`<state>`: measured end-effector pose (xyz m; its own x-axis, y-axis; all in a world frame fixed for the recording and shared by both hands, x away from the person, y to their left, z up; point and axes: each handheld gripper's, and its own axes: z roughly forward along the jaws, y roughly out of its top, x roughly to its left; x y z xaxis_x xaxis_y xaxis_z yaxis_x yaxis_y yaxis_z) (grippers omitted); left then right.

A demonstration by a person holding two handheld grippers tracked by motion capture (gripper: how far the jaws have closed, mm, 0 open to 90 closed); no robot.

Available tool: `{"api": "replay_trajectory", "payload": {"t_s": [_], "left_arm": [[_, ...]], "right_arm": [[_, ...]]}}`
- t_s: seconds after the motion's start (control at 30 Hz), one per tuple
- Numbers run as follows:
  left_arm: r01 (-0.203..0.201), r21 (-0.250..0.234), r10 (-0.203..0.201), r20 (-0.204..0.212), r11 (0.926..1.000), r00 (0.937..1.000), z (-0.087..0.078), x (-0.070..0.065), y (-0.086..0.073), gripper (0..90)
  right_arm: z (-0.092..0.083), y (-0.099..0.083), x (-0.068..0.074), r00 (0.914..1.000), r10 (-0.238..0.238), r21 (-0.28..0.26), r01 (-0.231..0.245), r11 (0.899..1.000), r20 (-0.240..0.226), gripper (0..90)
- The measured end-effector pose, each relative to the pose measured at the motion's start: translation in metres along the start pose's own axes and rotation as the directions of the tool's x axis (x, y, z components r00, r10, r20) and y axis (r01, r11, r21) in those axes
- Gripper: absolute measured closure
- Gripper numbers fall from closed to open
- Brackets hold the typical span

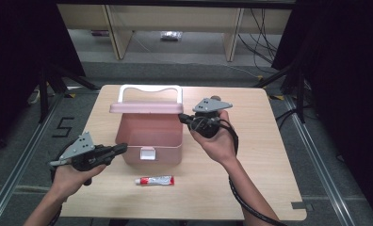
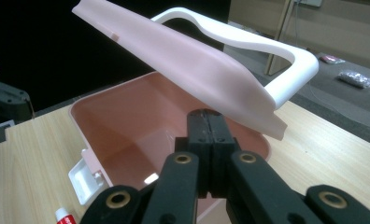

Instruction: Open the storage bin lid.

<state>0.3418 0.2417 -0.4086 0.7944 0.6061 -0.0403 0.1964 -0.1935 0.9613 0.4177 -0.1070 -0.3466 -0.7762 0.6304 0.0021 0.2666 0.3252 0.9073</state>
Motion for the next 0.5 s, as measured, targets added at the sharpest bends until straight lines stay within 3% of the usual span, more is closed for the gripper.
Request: {"api": "replay_trajectory", "payload": {"t_s": [0.23, 0.3, 0.33, 0.4, 0.5], "left_arm": [[-0.013, 0.007, 0.012, 0.010, 0.9999, 0.9999, 0.004, -0.002, -0.002, 87.9], [-0.015, 0.019, 0.015, 0.005, 0.9997, 0.9999, 0.004, -0.003, -0.002, 87.7], [-0.019, 0.020, 0.019, 0.009, 0.9996, 0.9998, 0.004, -0.003, -0.002, 87.7], [-0.024, 0.022, 0.023, 0.017, 0.9995, 0.9996, 0.005, -0.003, -0.003, 87.6], [-0.025, 0.018, 0.025, 0.028, 0.9995, 0.9993, 0.007, -0.005, -0.003, 87.0]], "right_arm": [[0.001, 0.005, -0.002, 0.9999, 0.003, -0.016, -0.003, 1.000, 0.014, 90.0], [0.001, 0.006, -0.002, 0.9995, 0.028, -0.012, -0.028, 1.000, 0.014, 90.0], [0.001, 0.007, -0.004, 0.9997, 0.003, -0.018, -0.003, 1.000, 0.023, 90.0], [0.001, 0.009, -0.004, 0.9996, 0.015, -0.011, -0.014, 1.000, 0.026, 90.0], [0.001, 0.011, -0.007, 0.9993, -0.009, -0.025, 0.010, 1.000, 0.037, 90.0]]}}
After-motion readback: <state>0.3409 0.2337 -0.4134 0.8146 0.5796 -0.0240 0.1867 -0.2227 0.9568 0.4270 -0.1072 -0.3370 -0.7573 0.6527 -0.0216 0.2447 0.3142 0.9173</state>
